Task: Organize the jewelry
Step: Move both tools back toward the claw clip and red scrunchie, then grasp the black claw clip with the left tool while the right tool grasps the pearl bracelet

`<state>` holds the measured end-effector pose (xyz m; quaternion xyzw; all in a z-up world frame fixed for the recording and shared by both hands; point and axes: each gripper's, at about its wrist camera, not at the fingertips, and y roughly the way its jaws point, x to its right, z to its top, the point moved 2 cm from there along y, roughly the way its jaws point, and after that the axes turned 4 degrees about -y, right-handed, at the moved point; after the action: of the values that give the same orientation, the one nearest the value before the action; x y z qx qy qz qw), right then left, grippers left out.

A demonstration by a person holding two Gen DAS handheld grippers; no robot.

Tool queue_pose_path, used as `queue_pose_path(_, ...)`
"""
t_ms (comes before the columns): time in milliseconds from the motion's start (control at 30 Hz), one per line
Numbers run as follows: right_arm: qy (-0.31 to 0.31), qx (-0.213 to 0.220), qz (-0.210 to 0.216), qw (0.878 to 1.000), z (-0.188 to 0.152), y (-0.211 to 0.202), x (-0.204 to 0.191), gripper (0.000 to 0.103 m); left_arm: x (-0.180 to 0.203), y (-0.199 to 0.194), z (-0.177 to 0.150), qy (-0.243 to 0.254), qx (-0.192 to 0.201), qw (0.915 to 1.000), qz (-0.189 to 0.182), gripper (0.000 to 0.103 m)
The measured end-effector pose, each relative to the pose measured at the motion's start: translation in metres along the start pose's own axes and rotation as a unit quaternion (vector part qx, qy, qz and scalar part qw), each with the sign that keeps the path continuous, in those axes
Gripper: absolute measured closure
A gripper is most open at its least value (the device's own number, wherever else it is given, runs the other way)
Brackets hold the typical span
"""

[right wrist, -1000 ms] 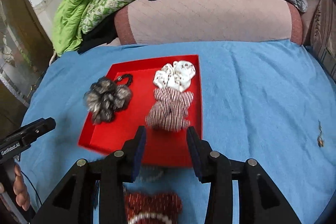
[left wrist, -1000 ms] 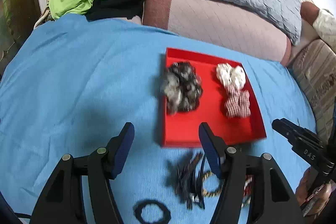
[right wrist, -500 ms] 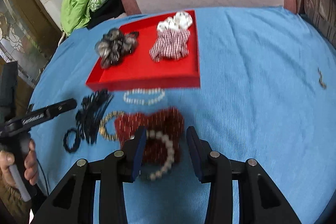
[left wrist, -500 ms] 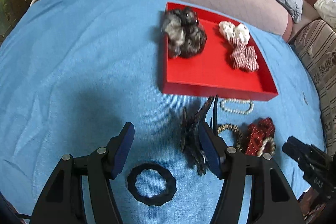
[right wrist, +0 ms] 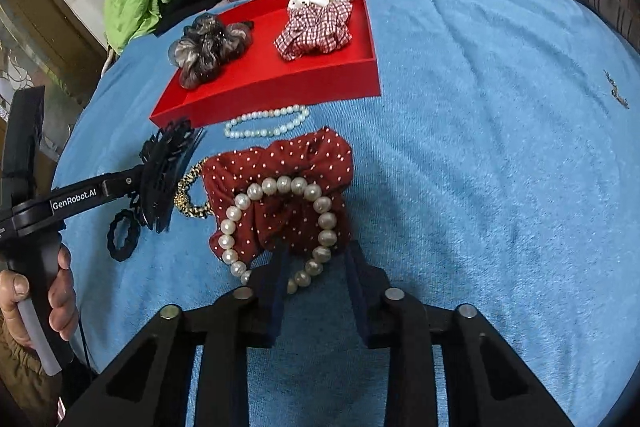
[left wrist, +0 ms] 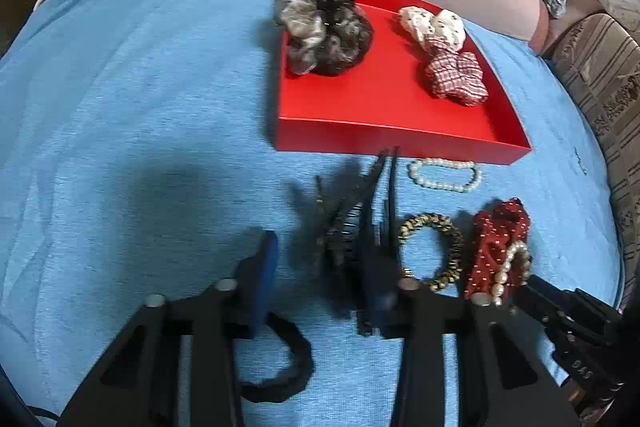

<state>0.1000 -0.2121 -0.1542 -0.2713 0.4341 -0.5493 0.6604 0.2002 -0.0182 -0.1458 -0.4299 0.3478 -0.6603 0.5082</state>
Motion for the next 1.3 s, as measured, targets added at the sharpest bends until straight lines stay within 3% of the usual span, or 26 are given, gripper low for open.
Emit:
queue_pose_path(67,0.0,0.002,-0.007,1.0,-0.001,0.0,0.0,0.078,0.005,-0.001,-0.001,0.001,-0.001,1.0,-0.008,0.086)
queue_pose_path(167,0.006,0.003,-0.003,1.0,-0.001,-0.001,0.001,0.09,0.01,-0.002,-0.002,0.006,0.004,1.0,-0.002,0.087)
queue_pose_path(267,0.007,0.005,-0.003,1.0,-0.002,-0.002,0.001,0.091,0.011,-0.006,-0.004,0.007,0.006,0.9999,-0.004,0.087)
queue_pose_path(367,0.005,0.014,-0.002,1.0,-0.002,-0.008,0.0,0.102,0.011,-0.017,-0.006,0.003,0.013,0.9998,-0.013,0.087)
queue_pose_path(700,0.025,0.017,0.015,0.999,-0.001,-0.016,0.002,0.101,0.019,-0.047,-0.012,0.009,0.035,0.9988,-0.034,0.087)
queue_pose_path(900,0.05,0.004,0.025,0.998,-0.003,-0.003,0.005,0.096,0.026,-0.037,-0.015,0.017,0.028,0.999,-0.032,0.087)
queue_pose_path(1100,0.044,0.006,0.012,0.999,-0.002,0.003,-0.004,0.075,0.025,-0.022,-0.016,0.017,0.018,0.9995,-0.018,0.086)
queue_pose_path(1233,0.023,0.009,-0.025,0.999,-0.003,0.007,-0.014,0.075,0.023,-0.012,-0.016,0.012,0.01,0.9997,-0.017,0.086)
queue_pose_path(1267,0.016,0.01,-0.035,0.999,-0.003,0.007,-0.016,0.078,0.023,-0.011,-0.016,0.012,0.01,0.9997,-0.018,0.086)
queue_pose_path(1300,0.007,0.011,-0.048,0.999,-0.004,0.007,-0.018,0.089,0.024,-0.011,-0.016,0.011,0.01,0.9997,-0.019,0.087)
